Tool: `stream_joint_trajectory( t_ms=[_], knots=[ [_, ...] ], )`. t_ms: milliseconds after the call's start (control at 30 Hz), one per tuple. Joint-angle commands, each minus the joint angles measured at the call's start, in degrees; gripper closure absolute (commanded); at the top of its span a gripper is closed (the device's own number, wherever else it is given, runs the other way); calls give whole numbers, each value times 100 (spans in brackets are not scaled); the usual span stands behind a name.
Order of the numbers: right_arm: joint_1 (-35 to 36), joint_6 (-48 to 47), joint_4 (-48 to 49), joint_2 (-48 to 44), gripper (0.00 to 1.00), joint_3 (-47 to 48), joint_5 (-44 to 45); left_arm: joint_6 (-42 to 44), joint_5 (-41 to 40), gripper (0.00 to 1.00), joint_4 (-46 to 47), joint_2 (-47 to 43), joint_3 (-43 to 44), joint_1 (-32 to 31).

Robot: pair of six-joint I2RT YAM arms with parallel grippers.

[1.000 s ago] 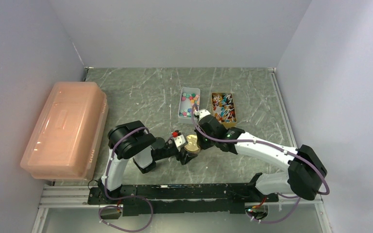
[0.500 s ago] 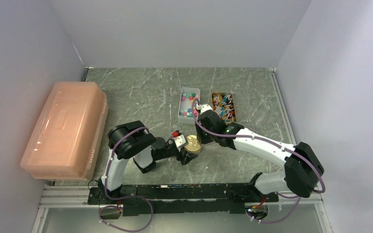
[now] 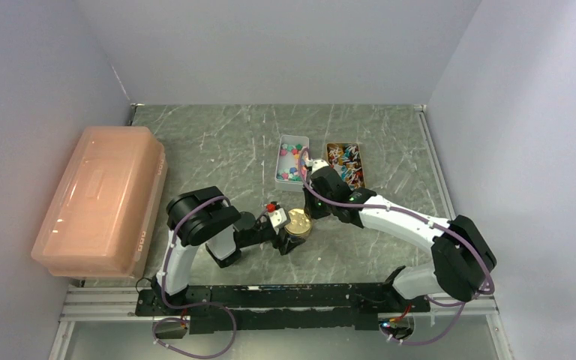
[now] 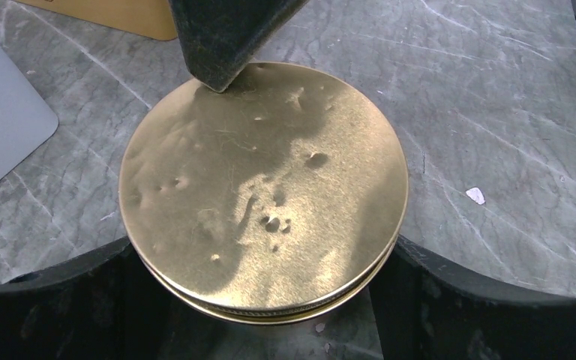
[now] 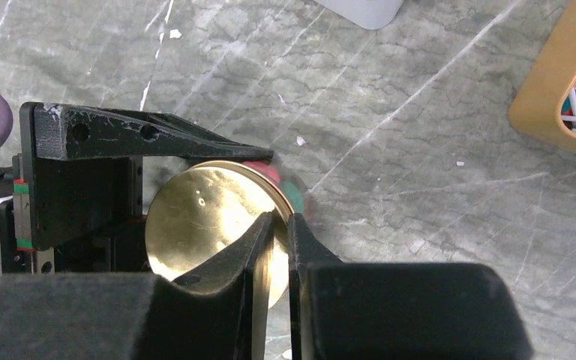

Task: Pack the candies
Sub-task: Screw the bottle lid onto the packing bottle.

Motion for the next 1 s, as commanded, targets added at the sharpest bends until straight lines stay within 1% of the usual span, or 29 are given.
stream_joint_trajectory(
  t_ms=[0, 67, 167, 433, 500, 733, 833, 967],
  knots=[
    [29, 38, 329, -105, 86, -296, -491, -373, 238, 62, -873, 187, -123, -67],
    [26, 13, 321, -111, 86, -388, -546, -369, 223, 62, -902, 179, -107, -66],
    [40, -71, 321, -179, 90, -531, -671, -382, 165, 63, -972, 139, -85, -64],
    [219, -93, 321, -398, 92, -938, -911, -306, -6, 63, -1278, -5, -11, -65],
    [280, -7, 360, -430, 94, -1035, -938, -305, -56, 64, -1315, 7, 14, -67],
    [493, 396, 685, -734, 95, -1521, -1171, -356, -106, 65, -1320, 137, 107, -51],
    [706, 613, 785, -812, 98, -1695, -1168, -373, -163, 65, -1360, 152, 136, -22],
    [1108, 924, 816, -927, 98, -1858, -983, -401, -241, 66, -1445, 139, 171, 26]
  ],
)
